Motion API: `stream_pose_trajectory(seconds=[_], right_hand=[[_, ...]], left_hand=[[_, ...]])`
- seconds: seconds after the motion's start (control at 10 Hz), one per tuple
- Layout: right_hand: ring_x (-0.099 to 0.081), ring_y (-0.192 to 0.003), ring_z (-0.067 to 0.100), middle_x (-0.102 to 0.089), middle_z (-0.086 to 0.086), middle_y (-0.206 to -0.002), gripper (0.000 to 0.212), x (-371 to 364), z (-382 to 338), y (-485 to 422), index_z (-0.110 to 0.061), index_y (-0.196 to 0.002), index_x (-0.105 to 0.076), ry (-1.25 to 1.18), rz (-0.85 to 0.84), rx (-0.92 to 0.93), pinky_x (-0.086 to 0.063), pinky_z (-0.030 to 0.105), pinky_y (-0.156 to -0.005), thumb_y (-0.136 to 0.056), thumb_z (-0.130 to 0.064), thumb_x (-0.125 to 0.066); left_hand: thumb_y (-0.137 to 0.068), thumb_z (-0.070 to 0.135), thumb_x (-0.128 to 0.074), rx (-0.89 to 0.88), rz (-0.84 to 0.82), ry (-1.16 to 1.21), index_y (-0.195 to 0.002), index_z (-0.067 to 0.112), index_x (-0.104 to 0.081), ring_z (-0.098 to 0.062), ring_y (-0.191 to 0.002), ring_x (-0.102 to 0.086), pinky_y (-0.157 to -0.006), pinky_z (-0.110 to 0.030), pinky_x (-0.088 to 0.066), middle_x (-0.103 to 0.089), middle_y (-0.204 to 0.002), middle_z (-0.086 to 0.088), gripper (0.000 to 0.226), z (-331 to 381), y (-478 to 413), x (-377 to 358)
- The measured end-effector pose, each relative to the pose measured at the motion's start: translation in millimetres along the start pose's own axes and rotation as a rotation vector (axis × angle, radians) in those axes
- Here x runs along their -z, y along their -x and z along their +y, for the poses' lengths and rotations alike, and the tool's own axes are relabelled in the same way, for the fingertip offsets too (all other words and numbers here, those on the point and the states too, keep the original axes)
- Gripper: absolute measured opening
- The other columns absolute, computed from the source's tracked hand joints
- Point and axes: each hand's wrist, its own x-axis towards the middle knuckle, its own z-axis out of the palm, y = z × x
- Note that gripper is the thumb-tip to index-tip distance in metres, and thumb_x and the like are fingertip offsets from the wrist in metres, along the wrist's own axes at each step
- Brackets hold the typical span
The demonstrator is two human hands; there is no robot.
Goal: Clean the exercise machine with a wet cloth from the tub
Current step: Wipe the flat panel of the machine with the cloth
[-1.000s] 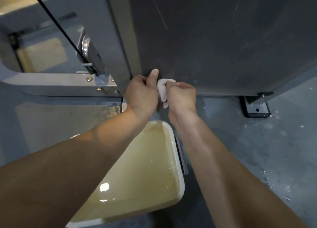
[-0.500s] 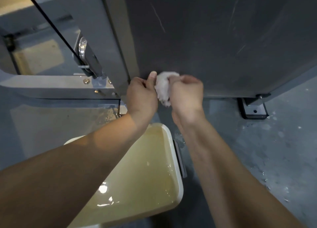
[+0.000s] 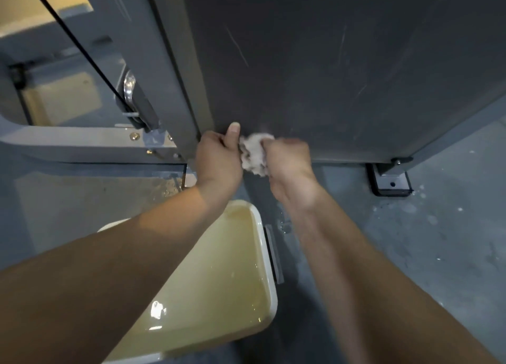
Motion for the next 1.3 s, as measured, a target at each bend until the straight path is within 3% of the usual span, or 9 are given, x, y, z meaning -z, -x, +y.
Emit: stream_pose_trajectory(seconds=[0.1, 0.3, 0.6, 0.7, 0.8, 1.0, 1.1, 1.2, 1.3], right_hand=[[-0.052, -0.051, 0.012, -0.055, 0.0, -0.069, 0.024, 24, 17, -11, -0.016, -0.073, -0.054, 0.072, 0.02, -0.133, -0.045, 0.019, -0.046, -0.094, -0.009, -0.064], [-0.039, -0.056, 0.016, -0.045, 0.007, -0.062, 0.024, 13, -17, 18, -0.011, -0.07, -0.053, -0.132, 0.181, 0.176, -0.03, 0.02, -0.045, -0.092, -0.004, -0.059], [-0.059, -0.061, 0.022, -0.064, 0.005, -0.064, 0.026, 0, -56, 62, -0.01, -0.07, -0.063, 0.023, 0.063, 0.322, -0.047, 0.03, -0.059, -0.094, -0.021, -0.066], [-0.053, -0.054, 0.022, -0.055, -0.004, -0.05, 0.038, -23, -93, 78, -0.014, -0.057, -0.056, -0.013, 0.039, 0.398, -0.044, 0.031, -0.057, -0.092, -0.021, -0.067], [-0.048, -0.055, 0.02, -0.05, -0.006, -0.051, 0.041, -35, -105, 85, -0.018, -0.055, -0.051, -0.042, 0.053, 0.361, -0.044, 0.032, -0.059, -0.093, -0.023, -0.068], [-0.049, -0.063, 0.024, -0.052, -0.002, -0.061, 0.033, -26, -94, 79, -0.018, -0.062, -0.05, -0.068, 0.039, 0.201, -0.041, 0.026, -0.055, -0.092, -0.014, -0.063], [-0.057, -0.061, 0.019, -0.059, -0.003, -0.061, 0.03, -12, -93, 79, -0.017, -0.065, -0.058, 0.05, 0.001, 0.322, -0.05, 0.028, -0.059, -0.093, -0.025, -0.066], [-0.062, -0.074, 0.024, -0.061, 0.001, -0.071, 0.027, 30, -68, 69, -0.021, -0.069, -0.057, 0.221, -0.047, 0.12, -0.059, 0.039, -0.078, -0.095, -0.022, -0.062], [-0.062, -0.068, 0.026, -0.065, 0.009, -0.071, 0.027, 69, -53, 61, -0.014, -0.07, -0.064, 0.208, -0.135, 0.008, -0.057, 0.04, -0.073, -0.097, -0.015, -0.061]], left_hand=[[-0.104, 0.051, -0.048, -0.003, 0.005, -0.071, -0.095, 0.002, -0.06, -0.029, -0.082, -0.057, -0.068, -0.03, -0.033, -0.062, -0.086, -0.01, 0.051, 5, 8, 5], [-0.103, 0.052, -0.049, 0.062, -0.02, -0.047, -0.097, 0.003, -0.061, -0.027, -0.078, -0.058, -0.065, -0.031, -0.037, -0.062, -0.084, -0.006, 0.051, 18, 15, 12], [-0.098, 0.015, -0.047, 0.127, 0.011, 0.125, -0.092, 0.007, -0.055, -0.023, -0.071, -0.053, -0.058, -0.028, -0.04, -0.058, -0.08, -0.009, 0.013, 46, 36, 33], [-0.101, 0.023, -0.046, 0.17, -0.014, 0.158, -0.111, 0.009, -0.06, -0.034, -0.097, -0.065, -0.089, -0.046, -0.057, -0.066, -0.106, -0.016, 0.022, 51, 41, 48], [-0.096, 0.029, -0.048, 0.17, -0.009, 0.173, -0.121, 0.008, -0.06, -0.039, -0.107, -0.066, -0.094, -0.054, -0.056, -0.067, -0.115, -0.018, 0.035, 47, 44, 64], [-0.093, 0.008, -0.042, 0.25, 0.01, 0.224, -0.099, 0.022, -0.054, -0.034, -0.091, -0.062, -0.073, -0.037, -0.053, -0.067, -0.107, -0.015, 0.019, 62, 54, 83], [-0.085, 0.019, -0.045, 0.191, -0.034, 0.198, -0.102, 0.023, -0.059, -0.038, -0.102, -0.067, -0.092, -0.05, -0.057, -0.07, -0.104, -0.012, 0.022, 74, 56, 84], [-0.101, 0.019, -0.047, 0.181, -0.139, 0.178, -0.109, 0.019, -0.061, -0.031, -0.09, -0.069, -0.073, -0.041, -0.061, -0.068, -0.102, -0.01, 0.016, 96, 62, 80], [-0.105, 0.021, -0.049, 0.232, -0.45, 0.122, -0.113, 0.017, -0.061, -0.023, -0.088, -0.068, -0.082, -0.042, -0.06, -0.068, -0.101, -0.008, 0.015, 120, 74, 68]])
